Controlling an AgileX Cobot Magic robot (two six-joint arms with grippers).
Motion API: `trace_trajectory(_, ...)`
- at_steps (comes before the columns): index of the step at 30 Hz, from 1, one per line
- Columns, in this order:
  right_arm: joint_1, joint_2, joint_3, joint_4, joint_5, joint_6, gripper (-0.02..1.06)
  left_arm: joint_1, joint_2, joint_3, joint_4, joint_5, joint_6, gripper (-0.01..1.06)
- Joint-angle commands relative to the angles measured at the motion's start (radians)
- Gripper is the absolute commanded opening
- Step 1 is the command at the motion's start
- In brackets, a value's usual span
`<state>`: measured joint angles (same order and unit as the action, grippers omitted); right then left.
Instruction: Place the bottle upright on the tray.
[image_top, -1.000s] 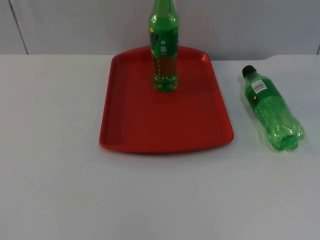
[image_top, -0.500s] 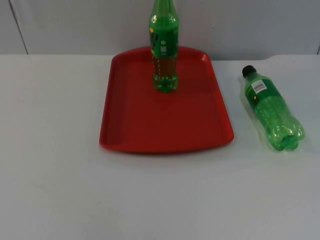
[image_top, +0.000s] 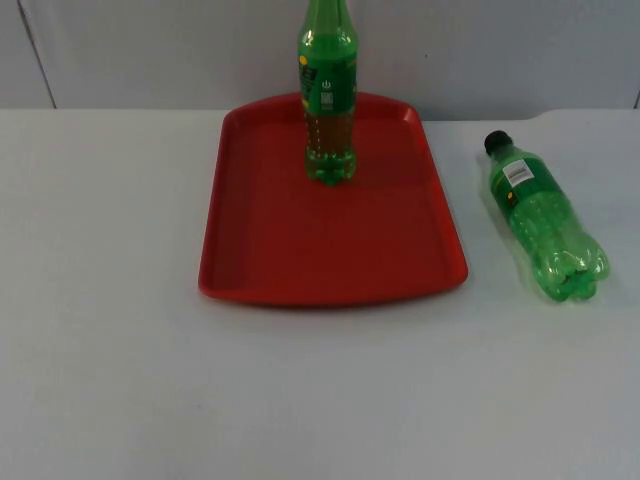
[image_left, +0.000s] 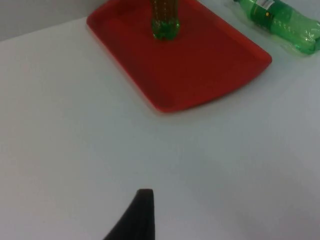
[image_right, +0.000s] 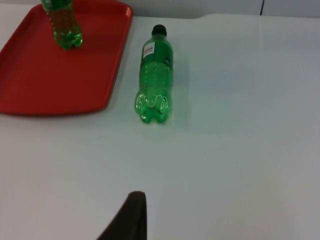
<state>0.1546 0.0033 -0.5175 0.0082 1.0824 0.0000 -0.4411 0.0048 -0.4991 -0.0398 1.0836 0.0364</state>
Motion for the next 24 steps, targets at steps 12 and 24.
trace_trajectory(12, -0.002, -0.003, 0.002, -0.002, -0.003, -0.016, 1.05, -0.007, -0.005, 0.004, 0.032, -0.009, -0.029, 1.05)
trace_trajectory(24, -0.002, -0.003, 0.002, -0.002, -0.005, -0.016, 1.05, -0.007, -0.005, 0.004, 0.032, -0.009, -0.029, 1.05)
